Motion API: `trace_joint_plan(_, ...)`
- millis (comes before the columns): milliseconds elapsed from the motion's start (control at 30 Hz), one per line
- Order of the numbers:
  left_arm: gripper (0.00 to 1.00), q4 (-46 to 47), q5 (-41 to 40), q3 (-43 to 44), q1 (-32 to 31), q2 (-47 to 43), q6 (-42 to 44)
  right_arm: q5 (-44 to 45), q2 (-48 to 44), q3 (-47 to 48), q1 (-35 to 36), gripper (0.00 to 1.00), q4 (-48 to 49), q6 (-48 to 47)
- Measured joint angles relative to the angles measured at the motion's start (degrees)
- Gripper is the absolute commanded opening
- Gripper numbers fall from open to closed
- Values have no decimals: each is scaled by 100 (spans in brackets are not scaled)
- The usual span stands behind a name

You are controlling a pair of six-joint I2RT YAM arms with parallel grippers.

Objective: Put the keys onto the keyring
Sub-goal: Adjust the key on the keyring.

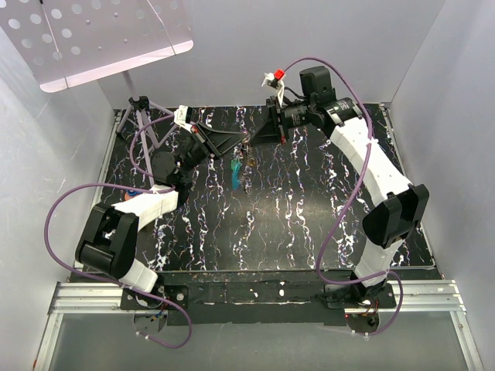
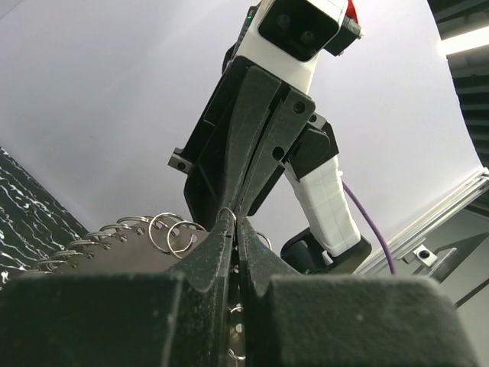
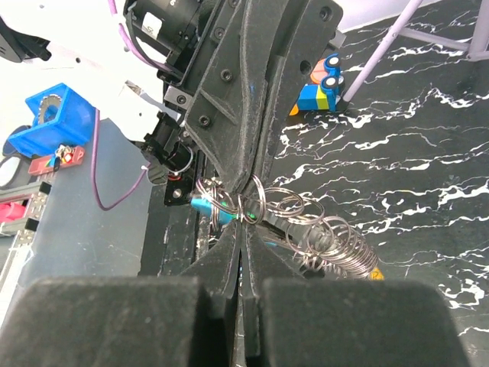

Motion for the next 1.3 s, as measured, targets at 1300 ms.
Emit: trace_joint_plan(1300,0,50,400,-74,4,-39,74,74,-293,-457,-129,27,1130,2013)
